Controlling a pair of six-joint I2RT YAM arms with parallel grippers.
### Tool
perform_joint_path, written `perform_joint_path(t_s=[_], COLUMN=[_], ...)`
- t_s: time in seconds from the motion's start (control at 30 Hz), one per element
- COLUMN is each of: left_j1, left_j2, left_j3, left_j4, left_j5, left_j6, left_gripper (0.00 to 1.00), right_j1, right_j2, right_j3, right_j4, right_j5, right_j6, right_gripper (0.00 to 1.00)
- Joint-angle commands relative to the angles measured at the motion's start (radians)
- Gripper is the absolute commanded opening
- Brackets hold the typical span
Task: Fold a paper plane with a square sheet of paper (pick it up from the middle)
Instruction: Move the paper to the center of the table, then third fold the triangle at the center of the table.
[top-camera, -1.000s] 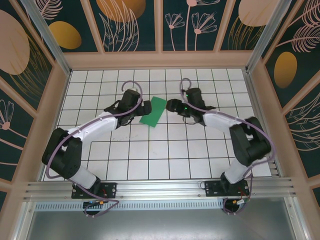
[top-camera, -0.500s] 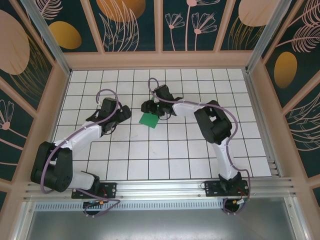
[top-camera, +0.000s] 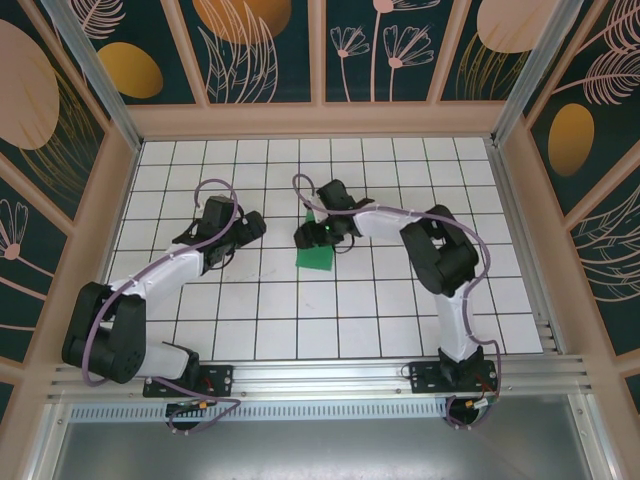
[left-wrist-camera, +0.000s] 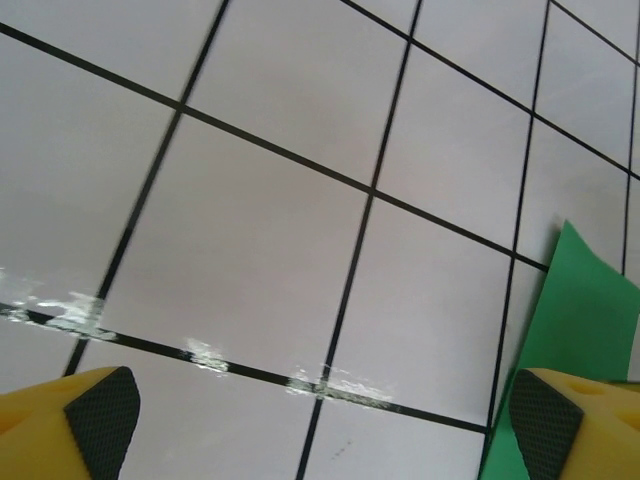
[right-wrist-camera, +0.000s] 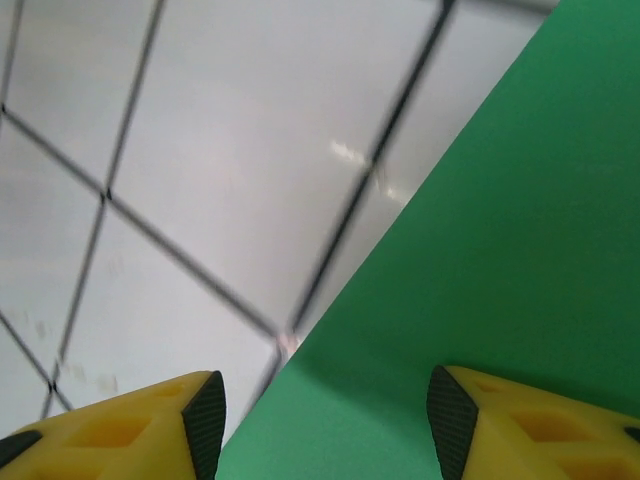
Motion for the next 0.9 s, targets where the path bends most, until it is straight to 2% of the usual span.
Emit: perform_joint_path(t_s=[0.0,0.13,0.27,0.4,0.67,0.87], left_j1=[0.006,0.006,-0.007,-0.056,-0.187,-0.218], left_j2=[0.032,0.054,0.083,0.140,0.369,0.518], left_j3=[-0.013,-0.025,-0.028,-0.005,0.169,0.326], left_j4=[0.082,0.175,0.279,0.361,0.409,0.313], left_j5=[0.123,0.282,0.410,0.488,0.546,0.530], left_j6=[0.026,0.023,-0.004,-0.027,-0.049,-0.030], left_gripper=[0.93,0.83,0.70,0.57,0.37,0.32], right_j1=[-0.016,-0.038,-0.101,-0.107,-0.108,-0.107], right_j2=[-0.089,-0.221,-0.352,-0.484,-0.600,-0.596], right_j3=[-0.091,-0.157,-0.276,-0.446,-0.647,-0.678], right_j4=[-0.157,-0.093,0.022,0.156,0.285,0.296], right_j5=[-0.004,0.028,0.064,0.097,0.117,0.126], right_j6=[-0.145,-0.072,0.170,0.409,0.703,0.725], right_gripper=[0.60,0.62,0.64,0.64,0.64,0.63])
